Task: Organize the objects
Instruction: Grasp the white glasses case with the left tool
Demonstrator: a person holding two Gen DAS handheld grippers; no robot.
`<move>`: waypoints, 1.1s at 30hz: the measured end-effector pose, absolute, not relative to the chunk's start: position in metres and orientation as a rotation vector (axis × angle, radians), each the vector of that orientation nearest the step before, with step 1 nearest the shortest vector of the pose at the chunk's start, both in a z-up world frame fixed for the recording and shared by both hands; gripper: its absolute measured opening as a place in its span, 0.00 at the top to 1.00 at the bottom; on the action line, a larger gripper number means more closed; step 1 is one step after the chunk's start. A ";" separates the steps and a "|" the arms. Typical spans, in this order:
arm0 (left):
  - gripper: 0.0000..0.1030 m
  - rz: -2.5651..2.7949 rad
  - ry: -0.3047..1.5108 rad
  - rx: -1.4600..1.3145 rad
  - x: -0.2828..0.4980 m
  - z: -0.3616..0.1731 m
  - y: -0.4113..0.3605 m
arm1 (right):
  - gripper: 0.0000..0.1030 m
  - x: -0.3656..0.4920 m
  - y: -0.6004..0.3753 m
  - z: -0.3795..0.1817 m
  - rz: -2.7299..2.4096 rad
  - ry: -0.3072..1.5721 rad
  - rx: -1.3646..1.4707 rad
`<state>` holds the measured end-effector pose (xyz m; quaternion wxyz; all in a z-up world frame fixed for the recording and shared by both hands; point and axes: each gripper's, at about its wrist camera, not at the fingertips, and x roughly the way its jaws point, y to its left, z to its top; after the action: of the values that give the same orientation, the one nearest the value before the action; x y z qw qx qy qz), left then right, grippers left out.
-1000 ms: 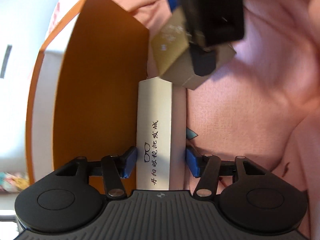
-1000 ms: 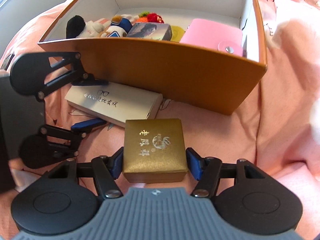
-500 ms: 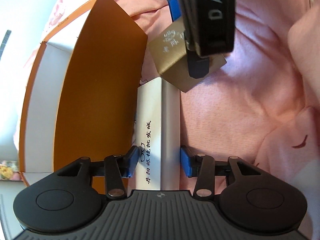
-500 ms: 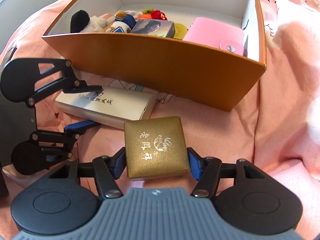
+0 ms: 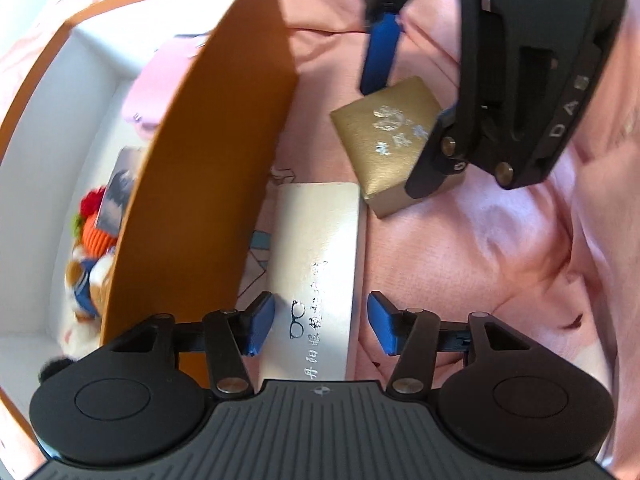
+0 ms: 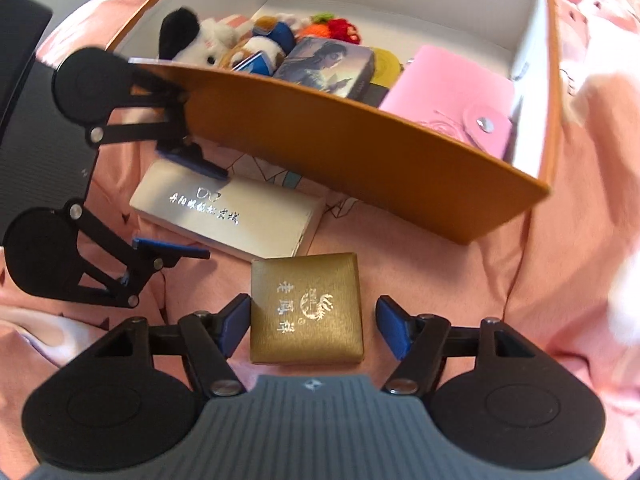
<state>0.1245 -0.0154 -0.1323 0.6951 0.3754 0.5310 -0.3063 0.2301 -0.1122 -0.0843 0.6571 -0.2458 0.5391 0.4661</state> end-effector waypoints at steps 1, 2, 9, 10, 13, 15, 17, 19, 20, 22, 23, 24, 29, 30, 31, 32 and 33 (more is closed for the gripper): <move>0.39 -0.694 1.185 0.848 0.124 -0.132 -0.017 | 0.32 0.230 -0.110 -0.084 1.064 1.221 -0.572; 0.39 -0.703 1.188 0.854 0.123 -0.132 -0.017 | 0.32 0.229 -0.109 -0.084 1.072 1.224 -0.583; 0.41 -0.630 1.179 0.825 0.116 -0.132 -0.024 | 0.32 0.230 -0.106 -0.083 1.085 1.228 -0.623; 0.38 -0.606 1.161 0.852 0.110 -0.136 -0.029 | 0.32 0.231 -0.106 -0.084 1.083 1.231 -0.618; 0.31 -0.531 1.121 0.893 0.098 -0.147 -0.039 | 0.32 0.231 -0.107 -0.087 1.079 1.241 -0.603; 0.30 -0.509 1.114 0.895 0.096 -0.152 -0.042 | 0.32 0.229 -0.108 -0.089 1.077 1.244 -0.603; 0.29 -0.508 1.107 0.900 0.094 -0.156 -0.044 | 0.32 0.228 -0.109 -0.091 1.077 1.251 -0.601; 0.29 -0.512 1.103 0.906 0.092 -0.158 -0.045 | 0.32 0.227 -0.111 -0.093 1.078 1.257 -0.596; 0.29 -0.512 1.101 0.906 0.091 -0.159 -0.047 | 0.32 0.226 -0.111 -0.093 1.077 1.259 -0.593; 0.31 -0.511 1.106 0.897 0.089 -0.161 -0.049 | 0.32 0.226 -0.113 -0.095 1.071 1.266 -0.582; 0.31 -0.507 1.111 0.891 0.088 -0.161 -0.050 | 0.32 0.226 -0.114 -0.096 1.066 1.272 -0.574; 0.32 -0.499 1.113 0.881 0.088 -0.161 -0.052 | 0.32 0.226 -0.114 -0.097 1.064 1.277 -0.566; 0.34 -0.517 1.172 0.777 0.084 -0.150 -0.054 | 0.37 0.225 -0.119 -0.098 1.064 1.286 -0.553; 0.35 -0.525 1.180 0.774 0.081 -0.149 -0.055 | 0.37 0.225 -0.119 -0.098 1.066 1.287 -0.555; 0.35 -0.534 1.188 0.770 0.078 -0.148 -0.057 | 0.37 0.225 -0.121 -0.097 1.068 1.289 -0.556; 0.35 -0.542 1.195 0.764 0.075 -0.147 -0.058 | 0.37 0.225 -0.122 -0.096 1.070 1.291 -0.559; 0.35 -0.545 1.198 0.756 0.073 -0.146 -0.059 | 0.37 0.225 -0.123 -0.095 1.072 1.292 -0.562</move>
<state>0.0732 -0.0589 -0.1459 0.7256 0.3429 0.5431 -0.2470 0.2247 -0.1232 -0.0951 0.6330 -0.2457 0.5650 0.4687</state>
